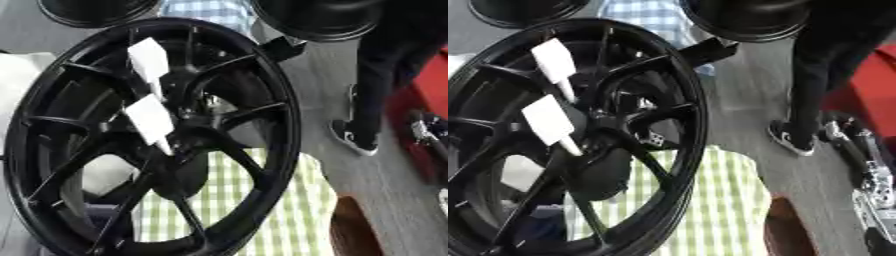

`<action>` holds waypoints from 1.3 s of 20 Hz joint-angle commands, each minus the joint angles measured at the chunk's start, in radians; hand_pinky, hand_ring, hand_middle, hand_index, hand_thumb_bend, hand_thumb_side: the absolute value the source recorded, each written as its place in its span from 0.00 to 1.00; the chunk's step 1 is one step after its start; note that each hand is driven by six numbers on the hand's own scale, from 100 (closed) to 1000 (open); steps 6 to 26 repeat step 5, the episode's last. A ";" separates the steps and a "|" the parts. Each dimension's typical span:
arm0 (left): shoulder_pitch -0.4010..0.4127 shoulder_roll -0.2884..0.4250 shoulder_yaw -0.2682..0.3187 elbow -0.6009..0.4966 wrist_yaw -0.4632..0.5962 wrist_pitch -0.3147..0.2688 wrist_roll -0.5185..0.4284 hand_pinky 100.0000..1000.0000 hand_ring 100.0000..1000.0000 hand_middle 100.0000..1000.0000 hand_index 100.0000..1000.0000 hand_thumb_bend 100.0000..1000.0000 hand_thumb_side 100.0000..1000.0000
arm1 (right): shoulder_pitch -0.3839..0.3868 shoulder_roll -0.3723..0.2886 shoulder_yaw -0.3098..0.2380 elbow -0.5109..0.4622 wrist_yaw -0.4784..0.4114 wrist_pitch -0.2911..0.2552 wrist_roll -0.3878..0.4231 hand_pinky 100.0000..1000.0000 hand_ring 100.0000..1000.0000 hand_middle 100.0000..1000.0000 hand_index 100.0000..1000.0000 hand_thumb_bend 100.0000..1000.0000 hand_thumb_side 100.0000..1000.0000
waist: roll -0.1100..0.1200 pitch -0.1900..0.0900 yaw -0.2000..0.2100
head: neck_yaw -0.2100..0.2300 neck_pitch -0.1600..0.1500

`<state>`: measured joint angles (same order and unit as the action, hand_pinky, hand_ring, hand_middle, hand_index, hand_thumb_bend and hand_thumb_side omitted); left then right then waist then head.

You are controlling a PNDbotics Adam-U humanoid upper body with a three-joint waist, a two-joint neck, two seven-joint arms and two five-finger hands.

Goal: Pull the pin out of the wheel hub.

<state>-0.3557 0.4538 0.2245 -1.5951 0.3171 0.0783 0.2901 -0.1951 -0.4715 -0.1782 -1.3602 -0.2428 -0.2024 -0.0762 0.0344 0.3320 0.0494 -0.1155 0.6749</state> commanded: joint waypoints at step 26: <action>-0.016 -0.132 0.015 0.075 -0.018 -0.115 0.083 0.74 0.85 0.52 0.72 0.67 0.39 | -0.021 -0.027 -0.002 0.024 -0.019 0.000 -0.005 0.65 0.58 0.62 0.73 0.11 0.47 | 0.003 -0.035 0.005 | 0.018 -0.006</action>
